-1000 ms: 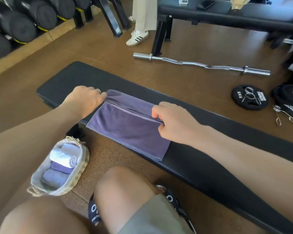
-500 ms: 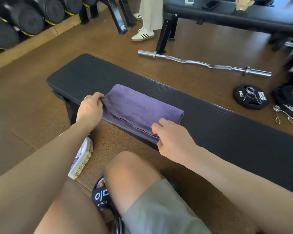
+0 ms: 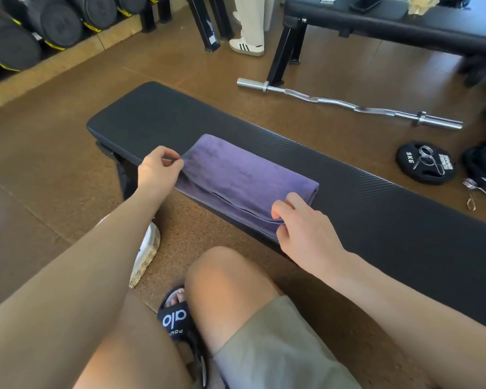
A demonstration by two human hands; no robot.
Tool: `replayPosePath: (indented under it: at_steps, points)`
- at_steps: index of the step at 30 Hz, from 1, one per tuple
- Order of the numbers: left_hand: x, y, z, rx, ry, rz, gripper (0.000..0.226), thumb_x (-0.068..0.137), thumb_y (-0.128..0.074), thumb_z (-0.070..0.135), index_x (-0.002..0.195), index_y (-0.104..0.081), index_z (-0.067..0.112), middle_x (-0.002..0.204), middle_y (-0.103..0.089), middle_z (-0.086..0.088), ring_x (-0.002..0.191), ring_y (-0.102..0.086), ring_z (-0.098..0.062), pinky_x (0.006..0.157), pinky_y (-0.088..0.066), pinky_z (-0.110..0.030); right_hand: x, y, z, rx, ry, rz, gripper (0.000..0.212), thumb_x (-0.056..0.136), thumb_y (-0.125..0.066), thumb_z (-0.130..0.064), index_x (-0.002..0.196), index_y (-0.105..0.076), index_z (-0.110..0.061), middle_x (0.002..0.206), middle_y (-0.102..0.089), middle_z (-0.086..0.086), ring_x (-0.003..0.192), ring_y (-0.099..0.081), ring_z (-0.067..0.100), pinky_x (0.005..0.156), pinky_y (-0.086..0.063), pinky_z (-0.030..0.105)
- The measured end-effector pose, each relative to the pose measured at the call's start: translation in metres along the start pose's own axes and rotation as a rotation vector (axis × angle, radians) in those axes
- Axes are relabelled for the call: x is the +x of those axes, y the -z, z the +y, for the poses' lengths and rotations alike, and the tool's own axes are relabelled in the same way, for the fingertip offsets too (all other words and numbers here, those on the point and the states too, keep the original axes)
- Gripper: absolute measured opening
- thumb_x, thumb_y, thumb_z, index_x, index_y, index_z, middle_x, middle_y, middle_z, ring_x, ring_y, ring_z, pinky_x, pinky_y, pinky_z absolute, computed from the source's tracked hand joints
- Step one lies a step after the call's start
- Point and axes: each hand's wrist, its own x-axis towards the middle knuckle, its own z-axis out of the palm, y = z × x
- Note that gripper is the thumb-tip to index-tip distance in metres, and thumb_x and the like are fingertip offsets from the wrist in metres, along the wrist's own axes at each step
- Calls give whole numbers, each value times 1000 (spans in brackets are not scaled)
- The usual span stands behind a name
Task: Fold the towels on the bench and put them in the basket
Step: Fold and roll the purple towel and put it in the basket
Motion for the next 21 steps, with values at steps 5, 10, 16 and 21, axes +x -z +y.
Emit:
replayPosePath:
  at_steps: [5, 10, 16, 21]
  points:
    - [3, -6, 4, -21, 15, 8, 27, 92, -68, 21, 117, -60, 18, 104, -66, -2, 91, -66, -17, 66, -51, -20, 5, 5, 4, 64, -18, 88, 16, 85, -69, -5, 97, -62, -12, 94, -60, 6, 57, -46, 13, 49, -30, 14]
    - [6, -6, 2, -140, 108, 5, 22, 91, -71, 16, 112, -64, 16, 104, -68, -6, 86, -69, -15, 80, -62, -34, 6, 8, 7, 122, -33, 146, 12, 88, -66, -2, 94, -62, -12, 83, -62, 1, 59, -44, 8, 53, -27, 10]
    - [7, 2, 13, -397, 155, 59, 13, 91, -71, 13, 103, -68, 14, 97, -71, -6, 82, -73, -14, 73, -62, -27, 9, 14, 13, 194, -18, 287, 16, 87, -64, 5, 94, -64, -9, 86, -65, 2, 63, -52, 15, 57, -45, 20]
    - [2, 13, 15, -425, 161, 36, 10, 90, -72, 12, 97, -66, 12, 86, -70, -7, 67, -71, -13, 71, -62, -28, 6, 16, 22, 177, 73, 337, 18, 85, -61, 7, 96, -62, -7, 103, -64, 4, 77, -59, 19, 60, -55, 34]
